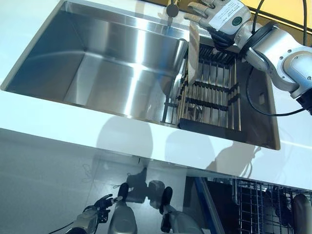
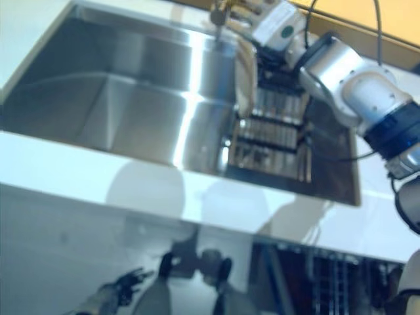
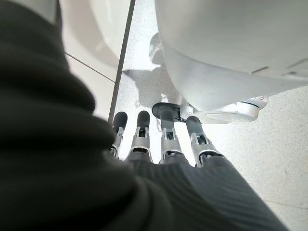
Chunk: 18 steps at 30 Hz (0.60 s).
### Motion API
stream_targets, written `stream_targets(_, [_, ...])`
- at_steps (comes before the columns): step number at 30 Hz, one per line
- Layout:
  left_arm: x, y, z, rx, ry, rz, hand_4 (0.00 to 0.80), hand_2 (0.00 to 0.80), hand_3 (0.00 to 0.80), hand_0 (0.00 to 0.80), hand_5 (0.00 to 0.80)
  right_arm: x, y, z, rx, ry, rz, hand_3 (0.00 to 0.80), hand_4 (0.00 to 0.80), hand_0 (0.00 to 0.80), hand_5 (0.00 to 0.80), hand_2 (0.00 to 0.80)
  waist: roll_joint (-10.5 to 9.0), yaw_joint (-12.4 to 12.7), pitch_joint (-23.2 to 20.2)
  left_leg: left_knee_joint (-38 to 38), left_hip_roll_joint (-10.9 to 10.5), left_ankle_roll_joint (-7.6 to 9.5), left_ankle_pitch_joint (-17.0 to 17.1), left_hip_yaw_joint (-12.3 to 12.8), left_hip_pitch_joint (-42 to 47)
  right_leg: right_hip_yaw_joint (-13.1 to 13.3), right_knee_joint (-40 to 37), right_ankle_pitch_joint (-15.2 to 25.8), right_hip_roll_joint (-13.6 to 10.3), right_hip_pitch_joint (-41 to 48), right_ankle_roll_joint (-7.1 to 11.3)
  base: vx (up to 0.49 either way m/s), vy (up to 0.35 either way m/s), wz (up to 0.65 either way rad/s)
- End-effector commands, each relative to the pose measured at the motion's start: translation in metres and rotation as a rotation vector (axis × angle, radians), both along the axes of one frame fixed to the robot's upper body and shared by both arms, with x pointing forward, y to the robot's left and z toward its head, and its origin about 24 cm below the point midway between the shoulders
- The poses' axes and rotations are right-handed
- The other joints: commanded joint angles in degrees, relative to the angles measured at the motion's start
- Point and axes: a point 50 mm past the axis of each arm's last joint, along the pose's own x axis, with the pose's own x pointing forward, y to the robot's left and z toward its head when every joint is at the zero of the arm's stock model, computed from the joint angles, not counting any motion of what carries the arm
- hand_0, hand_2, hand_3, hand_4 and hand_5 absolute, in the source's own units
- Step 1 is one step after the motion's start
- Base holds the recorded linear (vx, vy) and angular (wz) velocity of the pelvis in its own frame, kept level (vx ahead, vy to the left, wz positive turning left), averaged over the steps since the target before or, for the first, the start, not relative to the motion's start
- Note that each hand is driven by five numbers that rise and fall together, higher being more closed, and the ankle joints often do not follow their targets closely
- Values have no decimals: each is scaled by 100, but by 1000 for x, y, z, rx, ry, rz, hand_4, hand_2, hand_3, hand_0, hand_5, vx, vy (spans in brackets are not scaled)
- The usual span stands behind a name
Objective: Take plates into dishwasher
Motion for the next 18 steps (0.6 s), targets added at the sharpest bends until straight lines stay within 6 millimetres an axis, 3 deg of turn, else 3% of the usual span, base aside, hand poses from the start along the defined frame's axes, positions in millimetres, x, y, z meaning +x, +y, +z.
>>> stream_targets(1, [9, -1, 4, -16, -50, 26, 0, 0, 0, 0, 0, -10, 5, 34, -16, -114, -6, 0, 0, 0, 0, 0, -199, 71, -2, -117, -159, 263, 66, 55, -211, 102, -4, -52, -223, 147, 471, 0, 0, 0])
stream_targets(18, [12, -4, 4, -32, -55, 38, 0, 0, 0, 0, 0, -14, 21, 31, -89, -102, 18, 0, 0, 0, 0, 0, -205, 47, 66, -117, -172, 266, 56, 100, -233, 124, -4, -49, -225, 99, 470, 0, 0, 0])
